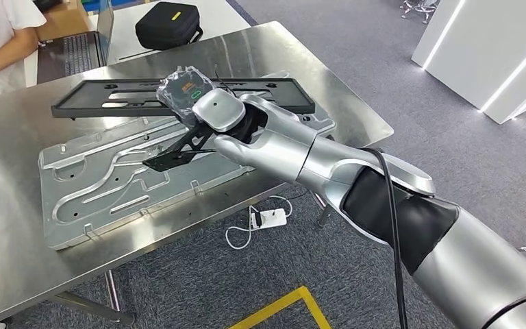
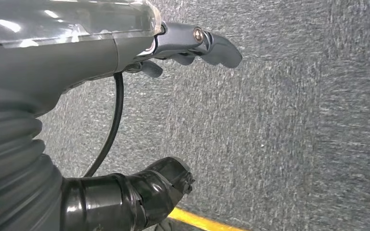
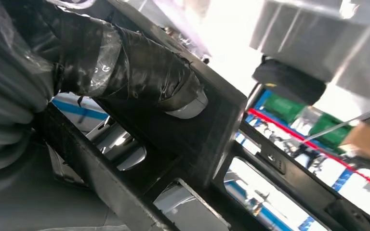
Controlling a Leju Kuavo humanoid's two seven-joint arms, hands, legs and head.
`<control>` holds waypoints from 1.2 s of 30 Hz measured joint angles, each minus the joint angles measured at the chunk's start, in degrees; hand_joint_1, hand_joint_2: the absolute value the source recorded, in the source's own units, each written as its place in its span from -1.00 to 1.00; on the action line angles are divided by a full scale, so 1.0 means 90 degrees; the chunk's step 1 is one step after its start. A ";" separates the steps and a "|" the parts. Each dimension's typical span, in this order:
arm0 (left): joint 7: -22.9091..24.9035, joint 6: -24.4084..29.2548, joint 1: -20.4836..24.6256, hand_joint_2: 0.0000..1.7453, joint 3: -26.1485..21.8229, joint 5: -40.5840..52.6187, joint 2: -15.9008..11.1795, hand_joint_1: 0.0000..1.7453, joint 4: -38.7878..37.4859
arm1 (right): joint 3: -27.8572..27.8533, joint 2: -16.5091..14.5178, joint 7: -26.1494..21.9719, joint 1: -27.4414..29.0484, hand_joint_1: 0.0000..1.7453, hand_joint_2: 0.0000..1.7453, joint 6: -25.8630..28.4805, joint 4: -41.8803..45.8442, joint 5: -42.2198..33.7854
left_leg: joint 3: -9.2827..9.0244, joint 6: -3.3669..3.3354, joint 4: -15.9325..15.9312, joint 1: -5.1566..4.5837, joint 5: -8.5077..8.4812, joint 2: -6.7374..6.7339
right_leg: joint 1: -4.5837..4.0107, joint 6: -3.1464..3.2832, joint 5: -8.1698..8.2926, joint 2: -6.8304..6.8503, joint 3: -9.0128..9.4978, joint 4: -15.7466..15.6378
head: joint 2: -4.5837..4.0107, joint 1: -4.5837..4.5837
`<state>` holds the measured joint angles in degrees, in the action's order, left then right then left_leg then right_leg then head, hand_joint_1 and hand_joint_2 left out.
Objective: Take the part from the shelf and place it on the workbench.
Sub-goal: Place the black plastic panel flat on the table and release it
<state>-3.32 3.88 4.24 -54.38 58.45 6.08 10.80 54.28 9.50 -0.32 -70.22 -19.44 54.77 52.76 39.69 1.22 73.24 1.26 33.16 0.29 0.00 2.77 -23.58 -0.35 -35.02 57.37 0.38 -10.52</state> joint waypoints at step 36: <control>-0.0318 -0.0299 0.0018 1.00 -0.0296 0.0131 -0.0100 -1.00 0.0000 | 0.0422 -0.0518 -0.0137 0.1157 1.00 1.00 0.0628 -0.0567 0.0373 | -0.0388 -0.0016 -0.1400 0.0009 -0.0904 -0.0002 | 0.0026 -0.0147 -0.0191 0.0007 -0.0020 0.0219 | -0.0001 -0.0003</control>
<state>-6.19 1.20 4.40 -57.05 59.63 5.19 10.80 58.07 4.84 -1.55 -59.81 -13.79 49.66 56.12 36.20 1.07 60.65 1.34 25.03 0.27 0.23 1.44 -25.29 -0.29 -35.20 59.34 0.38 -10.55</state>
